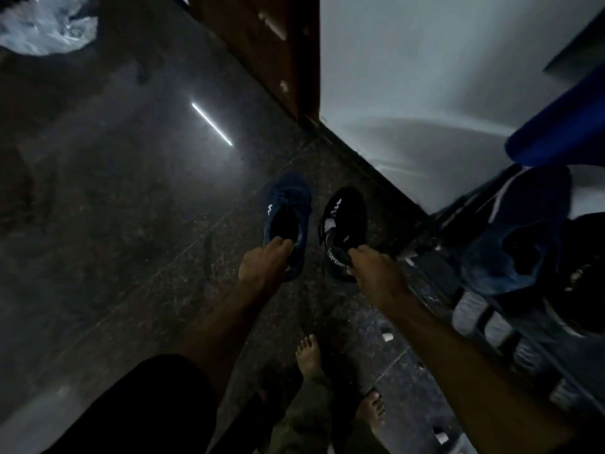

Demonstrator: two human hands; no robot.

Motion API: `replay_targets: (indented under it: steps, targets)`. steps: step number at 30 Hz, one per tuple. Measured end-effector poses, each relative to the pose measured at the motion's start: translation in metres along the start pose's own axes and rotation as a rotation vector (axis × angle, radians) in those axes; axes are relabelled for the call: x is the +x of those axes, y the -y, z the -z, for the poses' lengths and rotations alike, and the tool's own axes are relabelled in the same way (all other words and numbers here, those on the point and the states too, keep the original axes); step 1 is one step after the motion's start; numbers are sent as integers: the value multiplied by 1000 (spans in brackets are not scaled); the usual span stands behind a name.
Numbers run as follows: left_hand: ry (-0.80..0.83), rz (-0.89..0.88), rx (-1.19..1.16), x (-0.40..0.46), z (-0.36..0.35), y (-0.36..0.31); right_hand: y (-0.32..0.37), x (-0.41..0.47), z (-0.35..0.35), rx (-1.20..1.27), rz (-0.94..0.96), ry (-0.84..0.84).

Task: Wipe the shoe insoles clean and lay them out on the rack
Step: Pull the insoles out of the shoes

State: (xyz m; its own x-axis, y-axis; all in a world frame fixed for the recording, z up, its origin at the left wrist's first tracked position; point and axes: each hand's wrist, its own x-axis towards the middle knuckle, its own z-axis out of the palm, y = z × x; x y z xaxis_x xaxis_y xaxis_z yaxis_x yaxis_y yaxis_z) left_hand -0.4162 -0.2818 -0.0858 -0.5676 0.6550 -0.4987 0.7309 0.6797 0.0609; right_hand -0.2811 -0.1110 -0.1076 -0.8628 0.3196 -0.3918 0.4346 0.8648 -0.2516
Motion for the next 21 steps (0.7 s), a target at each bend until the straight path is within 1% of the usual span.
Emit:
replay_targets:
  steps: [2, 5, 8, 10, 14, 19, 21]
  targets:
    - [59, 17, -9, 16, -26, 11, -4, 22, -34, -32, -15, 110]
    - [102, 41, -24, 39, -62, 18, -13, 47, -80, -70, -37, 234]
    - [132, 53, -27, 67, -93, 19, -24, 72, -112, -65, -55, 290]
    - [134, 58, -26, 89, -107, 21, -31, 91, -125, -64, -57, 288]
    - [85, 66, -23, 127, -124, 22, -43, 128, -138, -94, -66, 198]
    - [-20, 60, -43, 168, -118, 23, -53, 173, -136, -83, -80, 91]
    - [-37, 51, -67, 179, -118, 24, -57, 184, -137, -90, -103, 97]
